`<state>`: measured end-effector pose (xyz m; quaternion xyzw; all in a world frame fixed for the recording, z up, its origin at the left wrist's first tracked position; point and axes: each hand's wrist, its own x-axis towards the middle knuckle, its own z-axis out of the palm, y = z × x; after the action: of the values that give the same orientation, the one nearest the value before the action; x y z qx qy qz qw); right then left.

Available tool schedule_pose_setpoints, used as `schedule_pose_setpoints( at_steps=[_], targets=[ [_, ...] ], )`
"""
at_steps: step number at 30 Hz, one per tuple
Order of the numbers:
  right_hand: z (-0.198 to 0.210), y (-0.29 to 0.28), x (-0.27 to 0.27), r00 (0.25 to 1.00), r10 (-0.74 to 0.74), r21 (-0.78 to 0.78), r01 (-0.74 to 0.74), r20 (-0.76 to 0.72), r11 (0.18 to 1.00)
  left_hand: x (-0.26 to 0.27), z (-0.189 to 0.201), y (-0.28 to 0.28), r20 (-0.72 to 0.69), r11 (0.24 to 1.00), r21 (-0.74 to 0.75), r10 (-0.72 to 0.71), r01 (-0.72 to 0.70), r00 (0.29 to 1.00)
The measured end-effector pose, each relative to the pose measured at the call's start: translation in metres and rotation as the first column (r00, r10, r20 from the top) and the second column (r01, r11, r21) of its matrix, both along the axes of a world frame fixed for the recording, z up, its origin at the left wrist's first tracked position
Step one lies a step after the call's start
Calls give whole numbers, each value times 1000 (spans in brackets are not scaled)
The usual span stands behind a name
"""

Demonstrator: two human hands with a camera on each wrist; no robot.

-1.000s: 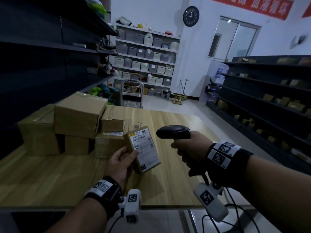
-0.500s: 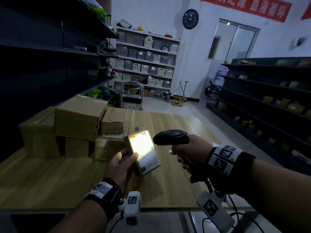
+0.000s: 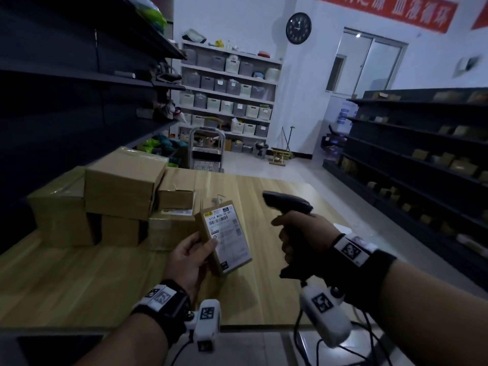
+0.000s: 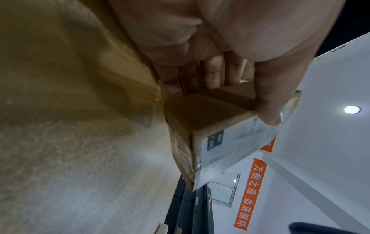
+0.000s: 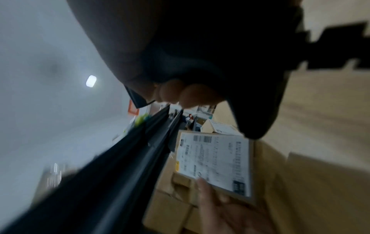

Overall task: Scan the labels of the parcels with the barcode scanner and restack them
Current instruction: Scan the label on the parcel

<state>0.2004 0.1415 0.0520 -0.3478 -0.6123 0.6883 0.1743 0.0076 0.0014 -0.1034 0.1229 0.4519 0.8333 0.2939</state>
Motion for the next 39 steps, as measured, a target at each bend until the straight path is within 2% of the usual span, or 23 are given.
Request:
schedule_pose_setpoints(
  at_steps=[2,5,10,13,17,21,23,26,31,34,39],
  targets=[
    [-11,8,-1,991,-39,-188,14,-131,982,0,0,0,-1,1000,-17,-1,1,1000],
    [-40,28,-2,951,-130,-365,19,-282,931,3,1,-1,-3,999,-47,2,-2,1000],
    [-101,65,8,892,-372,-494,209,-258,844,2,-2,1,-6,996,-87,8,-8,1000],
    [-122,78,18,850,-447,-541,245,-280,804,2,-3,2,-8,995,-101,-16,15,1000],
    [-133,86,23,792,-487,-589,207,-367,781,1,-5,2,-15,992,-116,-43,41,999],
    [-136,92,23,796,-476,-590,192,-375,785,8,-4,1,-63,985,-158,-84,73,994],
    [-136,94,24,795,-478,-600,187,-372,778,12,-1,0,-96,974,-209,-106,84,990],
    [-137,98,24,757,-529,-643,192,-384,742,14,3,7,-223,936,-339,-176,93,959],
    [-141,100,23,708,-562,-676,162,-427,719,19,0,51,-233,897,-429,-224,107,947],
    [-139,99,23,699,-565,-683,150,-437,714,17,-4,90,-255,866,-497,-214,62,943],
    [-143,104,21,717,-568,-701,155,-406,697,12,5,142,-256,801,-595,-266,66,929]
  ],
)
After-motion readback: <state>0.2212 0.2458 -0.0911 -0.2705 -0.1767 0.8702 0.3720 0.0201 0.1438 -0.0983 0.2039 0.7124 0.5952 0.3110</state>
